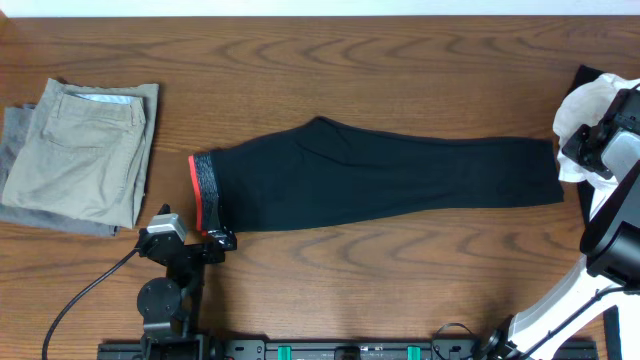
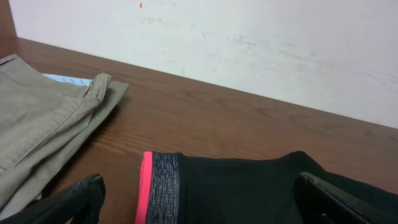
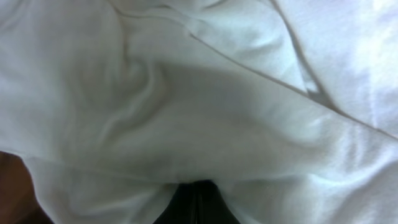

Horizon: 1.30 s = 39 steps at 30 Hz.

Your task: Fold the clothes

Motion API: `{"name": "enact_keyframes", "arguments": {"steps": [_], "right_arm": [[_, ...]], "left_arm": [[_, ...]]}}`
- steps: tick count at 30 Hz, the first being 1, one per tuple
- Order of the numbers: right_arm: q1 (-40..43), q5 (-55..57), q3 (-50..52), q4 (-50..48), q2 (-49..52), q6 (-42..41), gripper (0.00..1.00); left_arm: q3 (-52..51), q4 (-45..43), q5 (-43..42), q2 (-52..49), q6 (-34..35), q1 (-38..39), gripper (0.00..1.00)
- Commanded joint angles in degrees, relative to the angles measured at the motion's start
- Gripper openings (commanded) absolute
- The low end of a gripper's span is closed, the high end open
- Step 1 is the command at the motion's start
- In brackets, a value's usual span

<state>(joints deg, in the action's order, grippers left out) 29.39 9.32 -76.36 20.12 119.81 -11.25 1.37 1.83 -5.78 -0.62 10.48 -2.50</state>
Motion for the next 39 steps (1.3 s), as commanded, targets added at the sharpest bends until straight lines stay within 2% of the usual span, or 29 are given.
{"name": "enact_keyframes", "arguments": {"steps": [1, 12, 17, 23, 28, 30, 31, 32, 39], "right_arm": [[2.9, 4.4, 1.1, 0.4, 4.3, 1.1, 0.01], [7.3, 4.4, 0.0, 1.2, 4.3, 5.2, 0.01], [6.6, 3.0, -5.1, 6.3, 4.3, 5.3, 0.02], [5.2, -3.4, -17.7, 17.3, 3.0, 1.7, 0.30], [5.2, -15.9, -28.0, 27.8, -0.2, 0.4, 0.54], [5.2, -17.7, -29.9, 31.6, -1.0, 0.7, 0.77], [5.1, -18.3, -30.2, 33.0, -1.3, 0.6, 0.94], [5.1, -19.1, -30.3, 34.3, -1.4, 0.7, 0.99], [4.7, -20.1, -28.1, 42.4, -1.4, 1.1, 0.99]], "left_arm": [[-1.1, 1.7, -0.6, 0.4, -0.5, 0.2, 0.98], [-1.1, 1.7, -0.6, 0.4, -0.5, 0.2, 0.98], [-1.1, 1.7, -0.6, 0.4, -0.5, 0.2, 0.98], [-1.1, 1.7, -0.6, 0.4, -0.5, 0.2, 0.98], [-1.1, 1.7, -0.6, 0.4, -0.5, 0.2, 0.98], [-1.1, 1.7, -0.6, 0.4, -0.5, 0.2, 0.98], [-1.1, 1.7, -0.6, 0.4, -0.5, 0.2, 0.98], [-1.1, 1.7, -0.6, 0.4, -0.5, 0.2, 0.98], [-1.1, 1.7, -0.6, 0.4, -0.5, 0.2, 0.98]]}}
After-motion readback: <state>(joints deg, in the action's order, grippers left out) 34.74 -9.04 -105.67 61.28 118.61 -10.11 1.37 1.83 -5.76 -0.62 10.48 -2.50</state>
